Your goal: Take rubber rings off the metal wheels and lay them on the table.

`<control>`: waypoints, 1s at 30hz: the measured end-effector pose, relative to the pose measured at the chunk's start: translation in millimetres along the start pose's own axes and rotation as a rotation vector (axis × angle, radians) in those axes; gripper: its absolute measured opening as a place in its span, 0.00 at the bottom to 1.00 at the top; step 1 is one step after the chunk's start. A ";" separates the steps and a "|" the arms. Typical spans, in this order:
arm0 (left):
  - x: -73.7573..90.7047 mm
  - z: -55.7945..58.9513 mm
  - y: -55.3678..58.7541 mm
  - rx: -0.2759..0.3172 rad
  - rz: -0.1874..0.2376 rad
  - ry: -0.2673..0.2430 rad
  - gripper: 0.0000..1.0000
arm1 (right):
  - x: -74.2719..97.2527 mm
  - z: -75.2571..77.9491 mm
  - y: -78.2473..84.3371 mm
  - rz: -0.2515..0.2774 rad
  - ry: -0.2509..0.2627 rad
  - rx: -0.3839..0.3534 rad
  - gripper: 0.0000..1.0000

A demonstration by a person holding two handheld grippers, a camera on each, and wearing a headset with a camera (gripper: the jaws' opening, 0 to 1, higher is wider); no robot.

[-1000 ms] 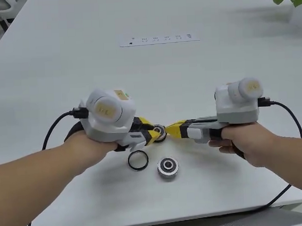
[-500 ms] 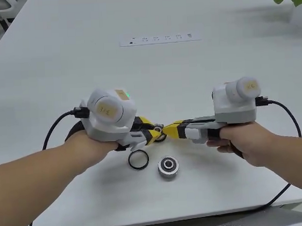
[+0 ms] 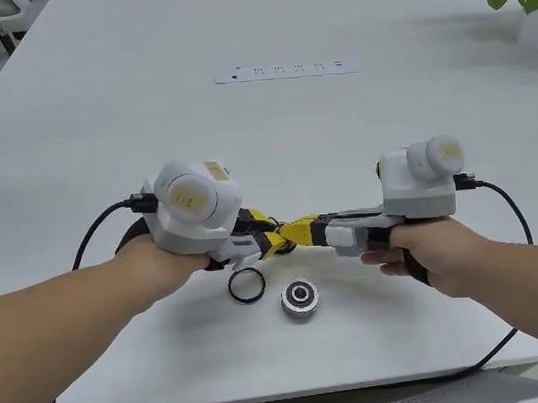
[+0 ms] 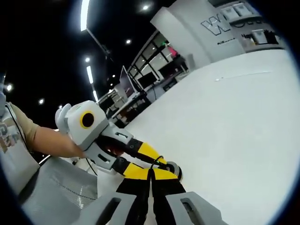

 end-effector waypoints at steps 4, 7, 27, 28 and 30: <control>-0.5 0.1 -0.4 0.001 -0.001 -0.002 0.12 | 1.7 5.5 0.4 -0.005 0.041 -0.001 0.00; -0.7 -0.7 0.0 0.001 0.001 -0.003 0.12 | 2.8 10.1 2.8 -0.025 0.077 0.012 0.00; 10.5 7.1 -7.1 -0.001 0.022 0.034 0.23 | 3.6 7.4 0.2 -0.012 0.082 -0.004 0.00; 12.1 7.7 -7.7 0.000 0.026 0.036 0.24 | 3.5 6.6 -0.7 -0.008 0.079 -0.005 0.00; 16.3 8.7 -9.1 0.002 0.034 0.040 0.25 | 3.2 5.1 -2.2 -0.004 0.074 -0.007 0.00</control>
Point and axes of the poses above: the centre of the closed fingertips' face, and the gripper's own axes: x roughly backward along the fingers, z roughly to its right, y roughly out of its underside, the point moved 7 cm from there along x, roughly backward along the fingers, and after that the axes turned 11 degrees about x, right-handed, at the moved point
